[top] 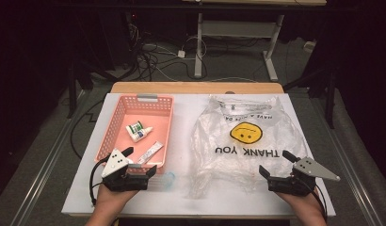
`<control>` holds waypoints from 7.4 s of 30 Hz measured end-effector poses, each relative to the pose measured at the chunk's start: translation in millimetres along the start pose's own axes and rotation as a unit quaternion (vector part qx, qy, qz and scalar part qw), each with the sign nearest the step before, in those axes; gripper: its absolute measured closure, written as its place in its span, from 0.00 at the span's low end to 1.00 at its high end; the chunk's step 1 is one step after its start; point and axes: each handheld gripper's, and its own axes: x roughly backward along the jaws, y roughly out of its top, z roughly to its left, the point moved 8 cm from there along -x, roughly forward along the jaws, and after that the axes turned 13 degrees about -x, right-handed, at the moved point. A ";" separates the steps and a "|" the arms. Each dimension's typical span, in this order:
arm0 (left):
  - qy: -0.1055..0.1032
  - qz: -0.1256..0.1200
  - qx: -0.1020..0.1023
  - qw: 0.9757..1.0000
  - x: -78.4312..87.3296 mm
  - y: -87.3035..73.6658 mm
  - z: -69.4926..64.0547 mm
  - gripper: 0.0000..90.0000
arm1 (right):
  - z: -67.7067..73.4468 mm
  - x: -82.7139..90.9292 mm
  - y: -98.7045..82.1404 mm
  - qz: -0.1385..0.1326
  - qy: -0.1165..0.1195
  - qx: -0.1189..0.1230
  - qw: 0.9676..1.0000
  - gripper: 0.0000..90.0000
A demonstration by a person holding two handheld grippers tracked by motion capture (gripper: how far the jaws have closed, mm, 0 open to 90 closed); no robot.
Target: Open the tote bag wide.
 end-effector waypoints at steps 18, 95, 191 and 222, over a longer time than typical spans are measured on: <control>-0.012 0.021 0.015 1.000 2.7 -3.4 4.1 0.00 | -3.8 11.1 11.3 -0.001 -0.003 0.010 1.000 0.00; -0.028 0.004 -0.011 1.000 -2.1 -3.8 -7.2 0.00 | -73.5 68.6 -63.9 0.146 -0.059 -0.068 0.985 0.96; -0.038 -0.006 -0.014 0.999 -3.6 4.2 -6.1 0.00 | -234.1 41.5 2.5 0.076 -0.226 -0.108 0.965 1.00; -0.043 -0.011 -0.014 0.999 1.9 4.3 -6.2 0.00 | -77.9 -14.8 65.8 0.047 -0.058 -0.004 0.997 0.64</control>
